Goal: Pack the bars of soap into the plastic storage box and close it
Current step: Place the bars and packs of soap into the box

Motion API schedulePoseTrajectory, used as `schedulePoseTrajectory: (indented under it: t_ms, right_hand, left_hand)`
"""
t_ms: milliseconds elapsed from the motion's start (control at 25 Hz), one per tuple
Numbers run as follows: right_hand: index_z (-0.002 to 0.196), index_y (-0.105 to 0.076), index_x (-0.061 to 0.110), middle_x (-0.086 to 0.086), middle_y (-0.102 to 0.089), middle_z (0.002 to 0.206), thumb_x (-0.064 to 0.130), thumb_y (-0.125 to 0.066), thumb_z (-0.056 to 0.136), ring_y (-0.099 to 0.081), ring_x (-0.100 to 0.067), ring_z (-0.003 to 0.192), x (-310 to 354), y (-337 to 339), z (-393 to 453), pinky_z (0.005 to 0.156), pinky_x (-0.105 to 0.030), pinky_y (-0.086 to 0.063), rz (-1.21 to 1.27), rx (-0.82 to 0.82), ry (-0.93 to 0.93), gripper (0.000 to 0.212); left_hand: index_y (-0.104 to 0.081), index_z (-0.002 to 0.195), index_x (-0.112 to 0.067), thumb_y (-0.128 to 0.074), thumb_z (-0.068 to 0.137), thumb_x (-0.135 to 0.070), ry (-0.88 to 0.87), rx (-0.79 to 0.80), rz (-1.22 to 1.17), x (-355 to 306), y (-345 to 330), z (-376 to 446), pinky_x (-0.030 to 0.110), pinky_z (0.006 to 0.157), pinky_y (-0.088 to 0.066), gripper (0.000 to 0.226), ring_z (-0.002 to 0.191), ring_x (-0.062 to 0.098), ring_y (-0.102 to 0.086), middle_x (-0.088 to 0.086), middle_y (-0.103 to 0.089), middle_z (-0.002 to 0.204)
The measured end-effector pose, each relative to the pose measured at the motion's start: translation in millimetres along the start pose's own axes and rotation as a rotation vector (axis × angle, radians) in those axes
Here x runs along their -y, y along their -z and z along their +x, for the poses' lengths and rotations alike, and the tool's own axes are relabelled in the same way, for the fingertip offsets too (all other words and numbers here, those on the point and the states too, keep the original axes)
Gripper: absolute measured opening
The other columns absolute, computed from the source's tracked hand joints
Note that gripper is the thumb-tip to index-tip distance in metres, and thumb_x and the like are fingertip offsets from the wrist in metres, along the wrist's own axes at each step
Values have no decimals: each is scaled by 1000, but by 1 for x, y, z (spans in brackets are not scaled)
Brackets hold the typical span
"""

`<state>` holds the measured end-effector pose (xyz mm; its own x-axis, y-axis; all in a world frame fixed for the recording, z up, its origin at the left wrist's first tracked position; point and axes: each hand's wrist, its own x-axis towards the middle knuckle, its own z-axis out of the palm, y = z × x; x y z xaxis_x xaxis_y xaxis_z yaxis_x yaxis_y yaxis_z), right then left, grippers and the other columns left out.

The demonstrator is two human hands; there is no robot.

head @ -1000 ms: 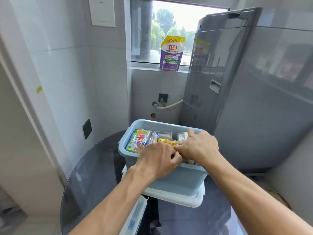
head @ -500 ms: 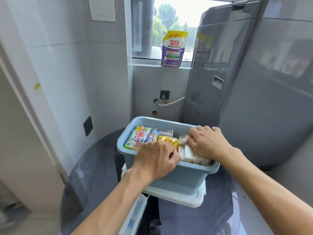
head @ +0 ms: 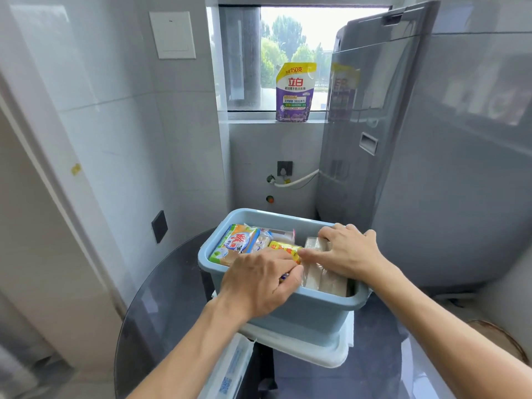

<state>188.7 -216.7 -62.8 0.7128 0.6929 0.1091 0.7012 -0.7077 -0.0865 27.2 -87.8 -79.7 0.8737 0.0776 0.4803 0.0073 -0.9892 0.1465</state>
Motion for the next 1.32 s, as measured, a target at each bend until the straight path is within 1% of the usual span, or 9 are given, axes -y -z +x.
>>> schedulePoseTrajectory:
  t_ms: [160,280,480,560,640,720,840,1120,1320]
  right_hand:
    - [69,-46,24,9,-58,72,84,-29,77,-56,-21,77,14,5,-18,74,-42,-27,-59,-108,2,62]
    - [91,-58,23,1,-70,85,60,-21,95,-65,-24,78,46,-2,-40,87,-52,-26,-267,-145,37,53]
    - [98,-64,23,1,-68,92,53,-22,99,-61,-25,80,62,12,-55,95,-55,-29,-306,-3,58,52]
    - [83,-55,22,3,-57,77,59,-32,95,-51,-23,71,51,32,-43,73,-37,-39,-195,71,94,45]
    - [74,-54,18,6,-54,68,55,-44,92,-53,-18,61,42,51,-20,56,-29,-38,-129,49,180,42]
    - [96,-66,29,7,-66,90,47,-56,86,-62,-19,80,30,57,2,66,-32,-47,-153,-75,378,23]
    - [144,-33,36,5,-50,136,52,-62,77,-49,-25,117,15,42,28,89,-43,-44,-236,54,427,75]
    - [152,-10,28,-16,-12,161,45,-59,82,-45,-34,127,23,-12,61,96,-51,-34,-376,-10,310,88]
    - [139,-39,27,-9,-28,155,33,-57,83,-55,-29,109,24,-16,54,86,-46,-37,-265,-82,256,59]
  left_hand:
    - [-70,80,-24,-41,94,-40,-40,8,-55,21,6,-7,33,65,-50,36,88,3,-64,-15,-71,89]
    - [-77,83,-23,-42,89,-32,-69,-48,-170,46,15,-9,40,88,-49,36,100,9,-63,-15,-74,98]
    - [-56,133,-33,-45,84,-40,562,-22,-225,61,6,-17,52,114,-25,51,139,18,-31,-6,-29,157]
    - [-40,144,-34,-62,87,-27,754,16,-557,62,4,-17,34,91,-54,62,126,11,-42,-7,-7,161]
    - [-37,144,-35,-63,90,-7,739,33,-747,66,9,-12,16,65,-56,66,114,6,-48,-10,-5,160]
    - [-35,145,-35,-57,91,3,673,71,-819,74,11,-2,21,69,-58,70,123,13,-47,-7,-10,160]
    - [-31,145,-37,-54,88,10,636,84,-914,79,11,17,31,74,-60,77,121,25,-54,0,-26,152]
    - [-40,133,-48,-56,62,-11,599,91,-1008,89,3,22,29,66,-59,82,105,26,-65,1,-50,132]
    - [-47,122,-43,-55,63,-9,644,82,-1032,91,1,23,33,64,-59,69,96,27,-70,5,-58,123]
